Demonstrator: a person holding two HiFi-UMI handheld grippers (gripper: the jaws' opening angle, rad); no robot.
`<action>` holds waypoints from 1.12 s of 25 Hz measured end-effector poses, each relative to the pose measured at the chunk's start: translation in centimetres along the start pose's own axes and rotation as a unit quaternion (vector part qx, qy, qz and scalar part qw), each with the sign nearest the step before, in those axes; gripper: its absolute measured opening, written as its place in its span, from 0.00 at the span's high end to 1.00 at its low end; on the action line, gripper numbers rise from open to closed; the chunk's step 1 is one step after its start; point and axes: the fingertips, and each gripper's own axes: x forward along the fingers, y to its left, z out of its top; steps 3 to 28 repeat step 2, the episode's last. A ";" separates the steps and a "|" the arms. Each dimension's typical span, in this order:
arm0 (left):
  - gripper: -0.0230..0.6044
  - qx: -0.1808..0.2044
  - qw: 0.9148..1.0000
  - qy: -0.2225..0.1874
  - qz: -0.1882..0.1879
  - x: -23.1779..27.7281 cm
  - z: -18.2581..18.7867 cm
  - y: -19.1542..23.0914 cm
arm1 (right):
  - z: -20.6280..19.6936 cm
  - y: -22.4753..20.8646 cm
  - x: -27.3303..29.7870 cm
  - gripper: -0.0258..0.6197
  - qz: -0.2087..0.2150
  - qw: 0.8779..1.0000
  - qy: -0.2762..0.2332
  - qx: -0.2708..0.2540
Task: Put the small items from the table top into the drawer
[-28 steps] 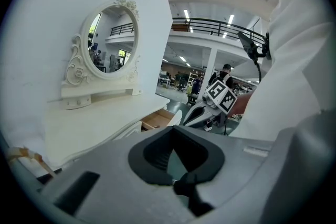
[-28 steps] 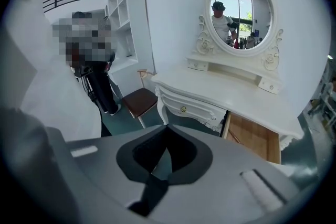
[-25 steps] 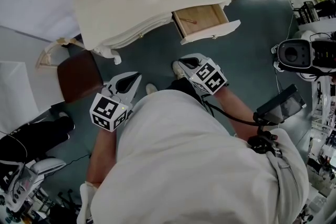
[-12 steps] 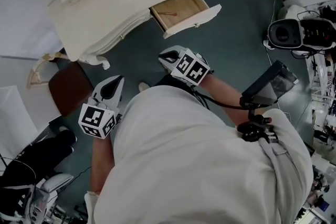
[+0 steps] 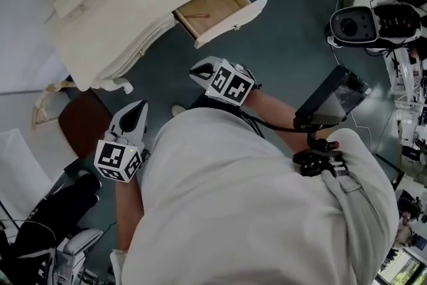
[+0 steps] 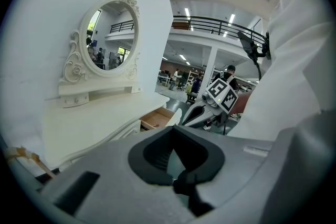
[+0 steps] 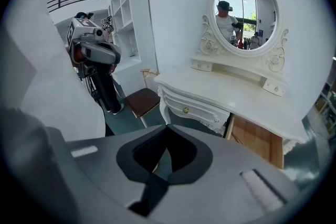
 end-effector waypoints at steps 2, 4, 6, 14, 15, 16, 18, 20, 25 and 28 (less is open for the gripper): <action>0.96 0.000 1.000 0.001 0.001 0.1 0.3 0.0 | 0.2 -0.2 -0.1 0.96 0.001 1.000 -0.001 0.001; 0.96 0.000 1.000 0.001 0.001 0.1 0.3 0.0 | 0.2 -0.2 -0.1 0.96 0.001 1.000 -0.001 0.001; 0.96 0.000 1.000 0.001 0.001 0.1 0.3 0.0 | 0.2 -0.2 -0.1 0.96 0.001 1.000 -0.001 0.001; 0.96 0.000 1.000 0.001 0.001 0.1 0.3 0.0 | 0.2 -0.2 -0.1 0.96 0.001 1.000 -0.001 0.001; 0.96 0.000 1.000 0.001 0.001 0.1 0.3 0.0 | 0.2 -0.2 -0.1 0.96 0.001 1.000 -0.001 0.001; 0.96 0.000 1.000 0.001 0.001 0.1 0.3 0.0 | 0.2 -0.2 -0.1 0.96 0.001 1.000 -0.001 0.001; 0.96 0.000 1.000 0.001 0.001 0.1 0.3 0.0 | 0.2 -0.2 -0.1 0.96 0.001 1.000 -0.001 0.001; 0.96 0.000 1.000 0.001 0.001 0.1 0.3 0.0 | 0.2 -0.2 -0.1 0.96 0.001 1.000 -0.001 0.001; 0.96 0.000 1.000 0.001 0.001 0.1 0.3 0.0 | 0.2 -0.2 -0.1 0.96 0.001 1.000 -0.001 0.001; 0.96 0.000 1.000 0.001 0.001 0.1 0.3 0.0 | 0.2 -0.2 -0.1 0.96 0.001 1.000 -0.001 0.001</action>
